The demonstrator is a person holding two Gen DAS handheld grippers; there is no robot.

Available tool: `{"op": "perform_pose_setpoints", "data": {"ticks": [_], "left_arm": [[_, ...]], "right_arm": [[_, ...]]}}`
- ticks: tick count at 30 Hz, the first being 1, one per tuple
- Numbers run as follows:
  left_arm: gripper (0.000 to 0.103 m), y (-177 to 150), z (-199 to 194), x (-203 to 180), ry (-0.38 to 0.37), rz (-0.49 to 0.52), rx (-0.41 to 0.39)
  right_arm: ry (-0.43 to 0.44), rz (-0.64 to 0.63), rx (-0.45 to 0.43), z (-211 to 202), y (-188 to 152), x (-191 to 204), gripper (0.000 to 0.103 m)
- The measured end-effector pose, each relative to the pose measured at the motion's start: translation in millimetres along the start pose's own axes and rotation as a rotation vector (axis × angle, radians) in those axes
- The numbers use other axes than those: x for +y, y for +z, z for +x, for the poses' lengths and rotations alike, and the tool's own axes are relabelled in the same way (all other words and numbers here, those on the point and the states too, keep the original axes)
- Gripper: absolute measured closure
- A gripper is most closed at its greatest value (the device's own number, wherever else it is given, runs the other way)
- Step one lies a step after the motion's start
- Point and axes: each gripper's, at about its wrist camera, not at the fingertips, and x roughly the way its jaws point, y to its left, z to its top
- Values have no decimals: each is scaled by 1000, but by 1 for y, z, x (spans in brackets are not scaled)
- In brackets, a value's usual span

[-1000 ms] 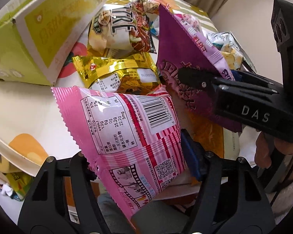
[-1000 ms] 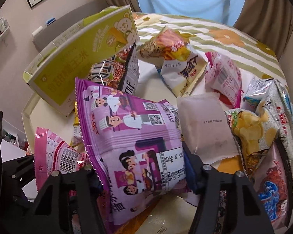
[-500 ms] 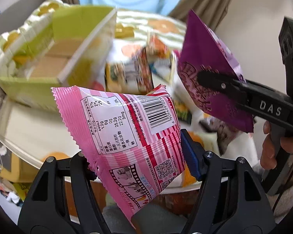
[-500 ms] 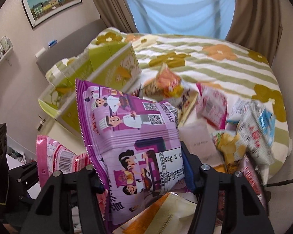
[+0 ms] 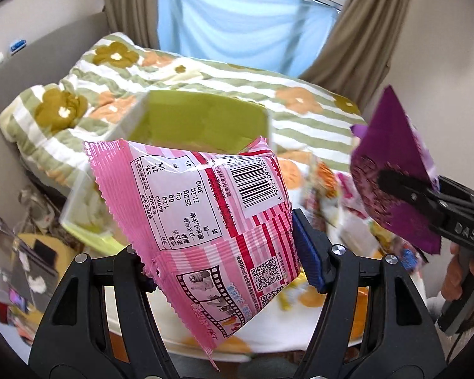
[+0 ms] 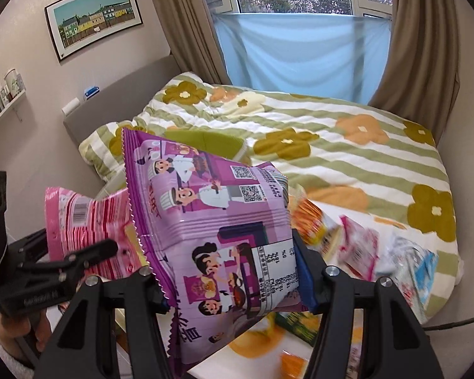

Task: Organize snacks
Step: 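Carry both bags into the lime-green box and open both tools to release them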

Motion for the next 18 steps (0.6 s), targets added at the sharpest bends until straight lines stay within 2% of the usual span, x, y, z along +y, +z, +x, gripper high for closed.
{"op": "perform_pose_setpoints", "data": {"ticks": [5,9,15,18], "left_arm": [[38,38,25,65,9,39,52],[38,52,51,103,5,89,116],[38,55,90,129,-51,192,222],[35,51,101,131,-82,225,260]], "right_arm": [[-17,29,5,29,26,46,48],[-28,66,24,56,42,79,48],[-60,143,62,93,52,120,48],[-81,186,83,108,51,126,48]]}}
